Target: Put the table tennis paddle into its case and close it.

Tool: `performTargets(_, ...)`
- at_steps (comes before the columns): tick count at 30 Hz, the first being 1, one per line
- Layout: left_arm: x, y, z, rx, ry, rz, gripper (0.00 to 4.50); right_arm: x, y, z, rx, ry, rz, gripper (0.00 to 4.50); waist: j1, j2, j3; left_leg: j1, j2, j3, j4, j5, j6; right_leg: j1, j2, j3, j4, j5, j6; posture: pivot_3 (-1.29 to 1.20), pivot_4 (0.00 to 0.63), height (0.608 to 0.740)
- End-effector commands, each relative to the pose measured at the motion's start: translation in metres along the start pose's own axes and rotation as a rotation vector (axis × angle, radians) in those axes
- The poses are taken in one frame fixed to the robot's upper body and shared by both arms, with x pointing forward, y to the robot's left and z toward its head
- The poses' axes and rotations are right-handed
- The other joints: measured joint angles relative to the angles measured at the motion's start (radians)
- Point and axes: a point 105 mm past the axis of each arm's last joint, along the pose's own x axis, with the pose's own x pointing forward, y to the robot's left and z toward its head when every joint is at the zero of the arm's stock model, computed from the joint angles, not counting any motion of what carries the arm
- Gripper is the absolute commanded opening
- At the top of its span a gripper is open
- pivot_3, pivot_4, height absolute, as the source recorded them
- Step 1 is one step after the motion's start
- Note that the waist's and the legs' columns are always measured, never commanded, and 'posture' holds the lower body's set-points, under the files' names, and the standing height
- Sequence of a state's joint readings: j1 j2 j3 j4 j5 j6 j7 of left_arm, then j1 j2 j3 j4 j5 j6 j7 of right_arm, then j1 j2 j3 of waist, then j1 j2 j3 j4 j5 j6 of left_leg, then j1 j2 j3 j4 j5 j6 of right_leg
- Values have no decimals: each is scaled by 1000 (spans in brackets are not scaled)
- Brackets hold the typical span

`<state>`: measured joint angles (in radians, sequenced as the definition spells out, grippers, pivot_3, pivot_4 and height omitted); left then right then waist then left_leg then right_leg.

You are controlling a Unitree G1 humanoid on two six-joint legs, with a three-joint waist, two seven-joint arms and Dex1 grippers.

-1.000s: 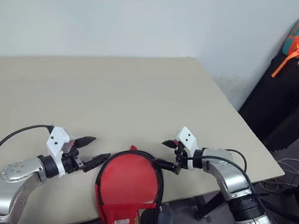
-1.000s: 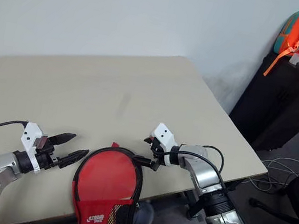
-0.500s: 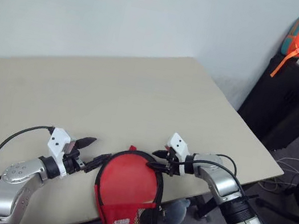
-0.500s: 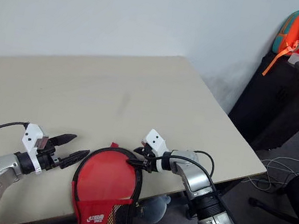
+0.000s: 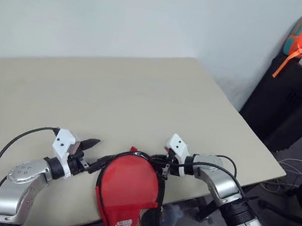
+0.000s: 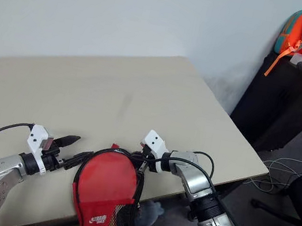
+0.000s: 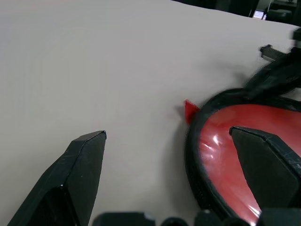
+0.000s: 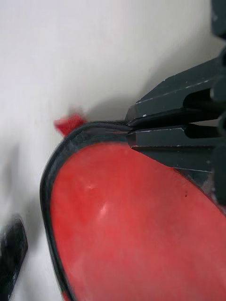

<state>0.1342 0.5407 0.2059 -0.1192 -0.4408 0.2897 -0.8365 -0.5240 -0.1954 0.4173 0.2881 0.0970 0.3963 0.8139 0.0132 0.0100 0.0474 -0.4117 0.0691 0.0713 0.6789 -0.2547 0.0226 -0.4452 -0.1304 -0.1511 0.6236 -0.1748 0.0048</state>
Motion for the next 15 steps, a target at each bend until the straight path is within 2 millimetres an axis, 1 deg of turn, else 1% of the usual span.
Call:
performTargets(1,4,1,11,40,-35,-4,4500,-13,-65,28,-78,-59,-338,21,-1,1,0,0,1,0,0,0,0,0,1,0,0,0,0,0,0,706)
performTargets(2,5,0,11,39,-35,-4,4500,-14,-74,34,-86,-77,-384,21,-1,1,1,0,1,-1,0,1,-1,0,3,1,0,0,0,0,0,706)
performTargets(4,6,0,10,39,-36,-5,4500,-13,-84,40,-100,-95,-441,21,-1,1,1,0,1,-1,0,1,-1,0,6,5,-1,0,0,0,0,706)
performTargets(7,7,-1,9,38,-34,-7,4500,-10,-90,47,-106,-124,-484,21,-6,0,0,0,1,0,0,1,-1,0,9,11,0,1,1,0,0,706)
performTargets(8,7,-1,9,38,-33,-7,4500,-9,-90,46,-108,-124,-493,21,-11,1,0,0,1,0,0,1,-1,0,11,12,1,1,2,0,0,706)
performTargets(12,6,-2,8,37,-31,-6,4500,-6,-92,32,-98,-85,-525,21,-22,1,1,0,2,2,-1,3,2,-2,14,17,1,1,2,0,0,706)
performTargets(15,6,-1,8,37,-30,-2,4500,-6,-95,27,-86,-69,-558,21,-27,1,1,0,2,2,-1,3,2,-2,13,18,1,1,2,0,0,706)
